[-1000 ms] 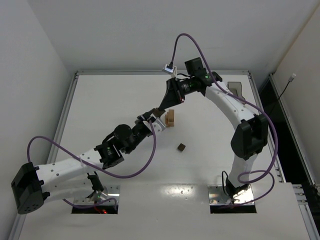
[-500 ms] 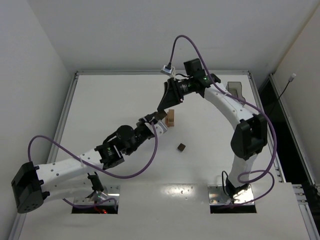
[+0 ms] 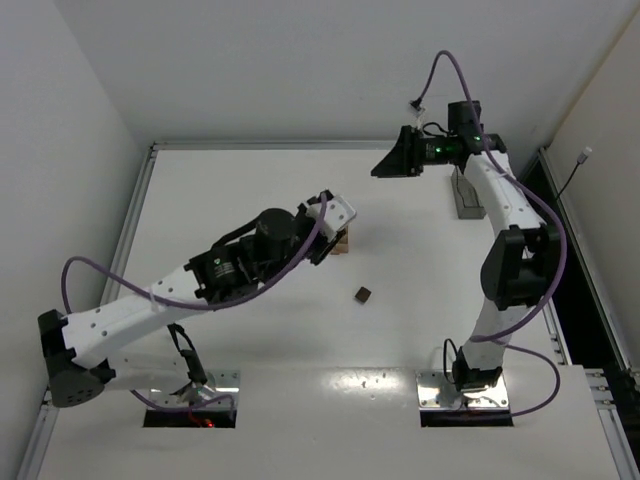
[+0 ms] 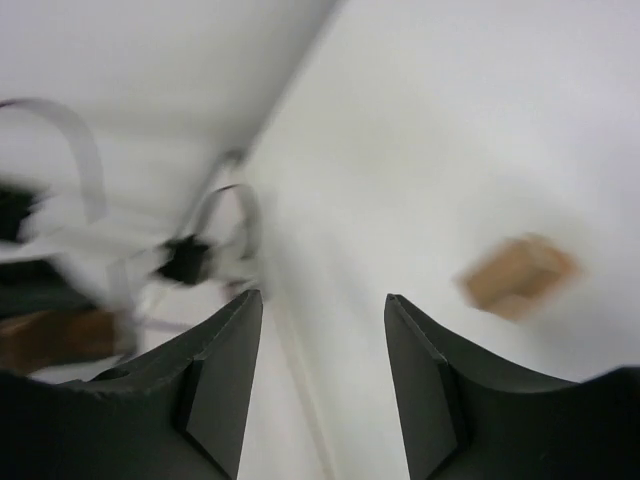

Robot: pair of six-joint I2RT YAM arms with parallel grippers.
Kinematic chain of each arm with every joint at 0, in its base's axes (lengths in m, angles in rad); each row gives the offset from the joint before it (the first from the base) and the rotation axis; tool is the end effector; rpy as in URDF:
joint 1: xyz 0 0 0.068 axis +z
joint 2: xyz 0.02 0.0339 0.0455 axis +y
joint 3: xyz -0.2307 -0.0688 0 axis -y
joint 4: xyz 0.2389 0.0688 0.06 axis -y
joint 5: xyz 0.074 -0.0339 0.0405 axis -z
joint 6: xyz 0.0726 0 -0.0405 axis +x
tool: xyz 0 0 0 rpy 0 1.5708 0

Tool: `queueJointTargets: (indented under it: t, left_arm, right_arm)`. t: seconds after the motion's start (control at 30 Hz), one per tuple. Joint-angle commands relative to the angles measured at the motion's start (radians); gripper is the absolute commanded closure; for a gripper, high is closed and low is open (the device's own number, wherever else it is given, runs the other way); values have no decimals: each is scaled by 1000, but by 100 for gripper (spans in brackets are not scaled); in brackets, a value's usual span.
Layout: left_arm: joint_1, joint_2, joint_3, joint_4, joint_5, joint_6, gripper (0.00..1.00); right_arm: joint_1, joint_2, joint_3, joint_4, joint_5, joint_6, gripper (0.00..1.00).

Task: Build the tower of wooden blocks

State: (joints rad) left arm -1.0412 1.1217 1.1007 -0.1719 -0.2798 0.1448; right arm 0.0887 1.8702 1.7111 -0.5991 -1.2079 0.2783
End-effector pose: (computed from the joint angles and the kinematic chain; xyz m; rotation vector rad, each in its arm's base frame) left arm 0.1694 -0.2497 0.3487 0.8152 1.5753 -0.4052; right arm 0.3983 0.1036 0.2867 -0.4190 2.1353 1.5789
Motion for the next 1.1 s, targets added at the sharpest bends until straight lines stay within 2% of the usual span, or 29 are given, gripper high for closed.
queueJointTargets:
  t: [0.0,0.07,0.2,0.23,0.3,0.47,0.63,0.73,0.97,1.07]
  left_arm:
    - [7,119,167,-271,28,-157,100]
    - [53,223,299,-377,80,-188,100]
    - [157,401,552,-562,236,-261,100]
    - [183,503,659,-607,267,-275,100]
    - [271,593,740,-681,360,-327,100]
    - [378,745,861,-681,384,-418,100]
    - [457,831,881,-681,464,-472,100]
    - [457,865,912,-696,473,-472,100]
    - [457,935,993,-768,345,-582,100]
    - [457,958,1022,-779,332,-594,100]
  right_arm:
    - [-44,-8,67,-116,408,-163,51]
    - [-56,-43,6,-79,578,-179,53]
    - [-70,-134,-99,-15,671,-205,53]
    - [-79,-155,-123,-14,711,-215,53]
    - [-79,-174,-160,-5,723,-215,53]
    - [-101,-197,-209,-5,742,-215,53]
    - [-121,-207,-241,-5,751,-215,53]
    - [-121,-217,-251,-5,751,-215,53]
    - [-121,-217,-278,5,751,-206,53]
    - [-121,-217,-278,5,761,-206,53]
